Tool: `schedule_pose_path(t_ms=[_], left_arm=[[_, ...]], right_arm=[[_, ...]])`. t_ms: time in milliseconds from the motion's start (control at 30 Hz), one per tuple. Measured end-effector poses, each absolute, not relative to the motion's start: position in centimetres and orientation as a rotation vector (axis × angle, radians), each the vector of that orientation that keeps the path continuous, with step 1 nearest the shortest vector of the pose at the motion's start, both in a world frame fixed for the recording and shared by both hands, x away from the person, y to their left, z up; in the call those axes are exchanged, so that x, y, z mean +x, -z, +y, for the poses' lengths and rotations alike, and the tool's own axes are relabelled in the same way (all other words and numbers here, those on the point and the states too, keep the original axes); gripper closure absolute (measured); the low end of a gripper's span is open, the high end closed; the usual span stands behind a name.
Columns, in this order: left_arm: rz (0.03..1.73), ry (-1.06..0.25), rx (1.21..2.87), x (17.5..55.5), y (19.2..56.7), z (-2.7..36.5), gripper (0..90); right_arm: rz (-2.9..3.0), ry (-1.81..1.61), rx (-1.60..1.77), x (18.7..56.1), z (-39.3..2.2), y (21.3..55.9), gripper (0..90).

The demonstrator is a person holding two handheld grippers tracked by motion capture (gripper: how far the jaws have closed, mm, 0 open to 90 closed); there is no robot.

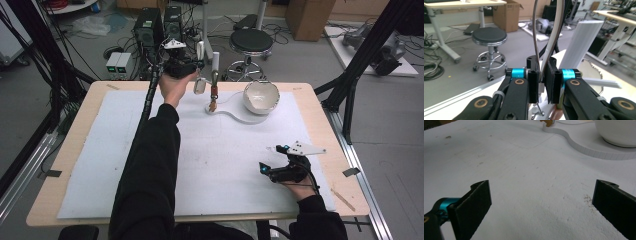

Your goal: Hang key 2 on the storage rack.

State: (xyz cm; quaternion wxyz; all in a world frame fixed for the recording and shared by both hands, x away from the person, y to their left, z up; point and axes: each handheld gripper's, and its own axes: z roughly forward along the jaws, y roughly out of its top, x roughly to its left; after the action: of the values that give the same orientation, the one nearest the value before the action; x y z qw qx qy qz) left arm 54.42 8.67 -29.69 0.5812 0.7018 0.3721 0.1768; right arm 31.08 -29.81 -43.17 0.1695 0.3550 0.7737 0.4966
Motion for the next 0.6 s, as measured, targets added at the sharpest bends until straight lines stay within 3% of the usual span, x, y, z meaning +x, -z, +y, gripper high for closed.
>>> schedule_pose_path(t_ms=[100, 167, 333, 400, 500, 600], left_arm=[[0.873, -0.364, 1.646, 54.7, 30.2, 8.4, 81.9], [0.893, -0.255, 1.614, 55.0, 30.8, 8.3, 81.8], [0.91, -0.205, 1.623, 55.1, 31.2, 7.8, 79.2], [0.936, -0.189, 1.614, 55.2, 31.2, 8.0, 56.5], [1.006, -0.147, 1.607, 55.4, 31.2, 8.8, 40.8], [1.072, -0.187, 1.664, 55.4, 31.0, 9.7, 15.2]], right_arm=[[2.2, -1.407, 1.008, 31.1, -29.8, 43.2, 1.3], [2.198, -1.406, 1.009, 31.1, -29.8, 43.2, 1.3], [2.204, -1.401, 1.01, 31.0, -29.8, 43.2, 1.3], [2.205, -1.403, 1.013, 31.0, -29.8, 43.2, 1.3], [2.185, -1.408, 1.027, 30.9, -30.0, 43.2, 1.3], [2.137, -1.413, 1.053, 30.9, -30.3, 43.1, 1.3]])
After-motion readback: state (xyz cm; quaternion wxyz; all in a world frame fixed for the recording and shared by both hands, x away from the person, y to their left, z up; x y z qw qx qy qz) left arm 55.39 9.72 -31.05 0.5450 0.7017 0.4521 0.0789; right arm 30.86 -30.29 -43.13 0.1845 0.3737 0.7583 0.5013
